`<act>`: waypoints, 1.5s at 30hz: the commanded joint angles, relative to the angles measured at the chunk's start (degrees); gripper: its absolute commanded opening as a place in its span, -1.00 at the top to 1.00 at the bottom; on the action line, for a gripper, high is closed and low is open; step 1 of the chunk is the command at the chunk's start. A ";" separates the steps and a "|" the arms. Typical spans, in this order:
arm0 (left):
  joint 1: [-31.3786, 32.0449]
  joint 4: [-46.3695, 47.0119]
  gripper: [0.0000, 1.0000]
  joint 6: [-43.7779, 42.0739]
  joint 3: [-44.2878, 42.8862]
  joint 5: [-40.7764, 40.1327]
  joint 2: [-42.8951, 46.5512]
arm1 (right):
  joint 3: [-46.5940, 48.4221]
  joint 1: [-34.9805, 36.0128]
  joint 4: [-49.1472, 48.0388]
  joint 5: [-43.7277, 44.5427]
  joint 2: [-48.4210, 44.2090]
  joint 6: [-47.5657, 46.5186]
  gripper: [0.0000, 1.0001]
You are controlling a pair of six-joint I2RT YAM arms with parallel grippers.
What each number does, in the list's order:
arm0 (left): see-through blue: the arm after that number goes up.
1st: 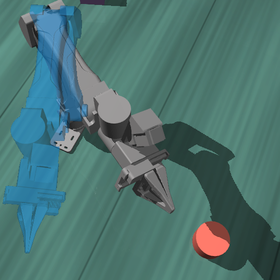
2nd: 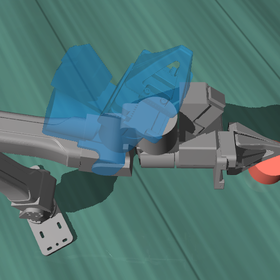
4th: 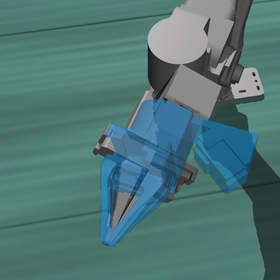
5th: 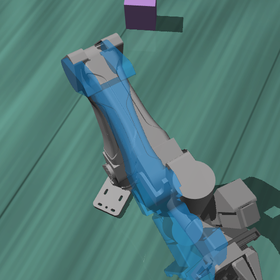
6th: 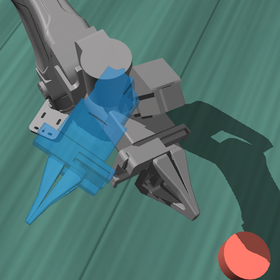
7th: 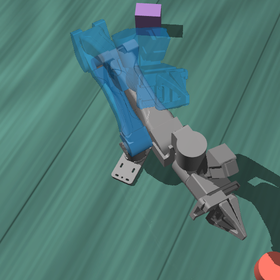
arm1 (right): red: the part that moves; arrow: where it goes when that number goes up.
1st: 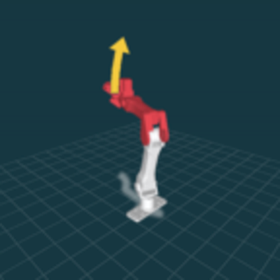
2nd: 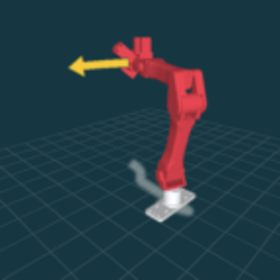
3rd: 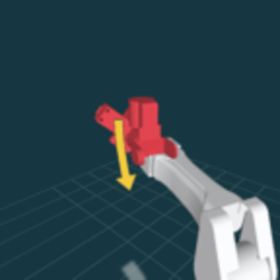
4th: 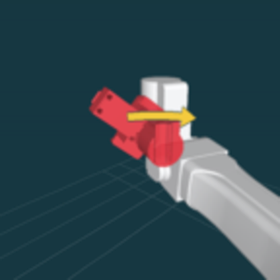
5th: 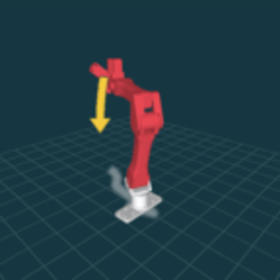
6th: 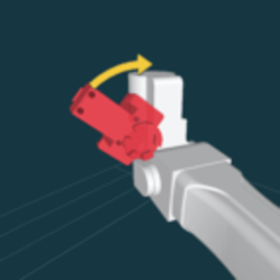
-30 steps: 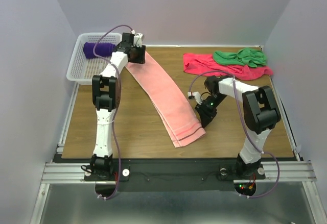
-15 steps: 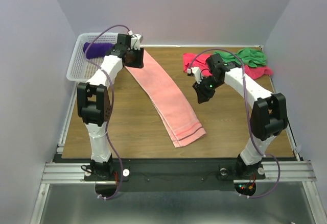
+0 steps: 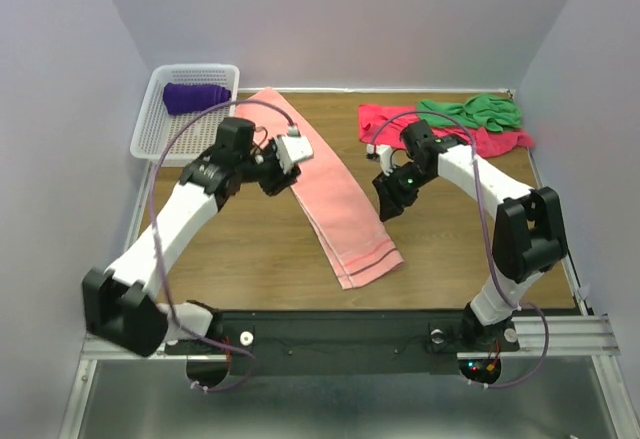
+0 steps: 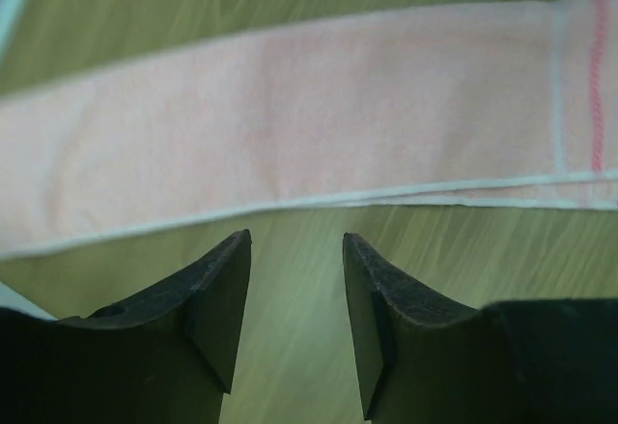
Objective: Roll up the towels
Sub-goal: Fold the towel
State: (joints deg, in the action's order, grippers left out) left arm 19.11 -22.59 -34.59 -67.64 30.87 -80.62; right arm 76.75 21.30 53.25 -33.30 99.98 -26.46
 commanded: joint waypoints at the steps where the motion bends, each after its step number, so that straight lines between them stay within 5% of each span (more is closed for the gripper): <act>1: 9.16 -3.95 -0.06 -25.94 7.07 0.60 10.65 | -3.62 -3.98 -0.09 -1.50 -5.32 3.35 -0.06; 6: 25.57 -1.08 0.07 -36.95 16.19 -0.28 15.75 | -5.03 -11.70 7.29 -2.47 -5.59 -1.66 -0.06; 10: 34.91 -0.17 0.28 -44.05 17.89 -7.65 11.65 | -2.75 -17.95 10.29 -2.56 -4.71 -4.21 -0.06; 16: 42.13 4.04 0.36 -45.82 16.83 -7.93 4.60 | -3.27 -19.63 9.59 -2.30 -6.03 -2.99 -0.06; 21: 45.57 3.52 0.38 -51.98 18.41 -8.90 1.09 | -2.84 -21.03 8.62 -3.44 -6.12 -0.97 -0.06; 45: 48.65 7.38 0.21 -53.74 16.31 -6.88 -9.90 | -3.80 -24.81 8.44 -2.74 -6.12 -2.54 -0.06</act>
State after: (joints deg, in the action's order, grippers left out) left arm 67.42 -15.97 -87.37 -49.56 22.52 -90.00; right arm 71.96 -2.70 61.43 -35.92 95.33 -27.79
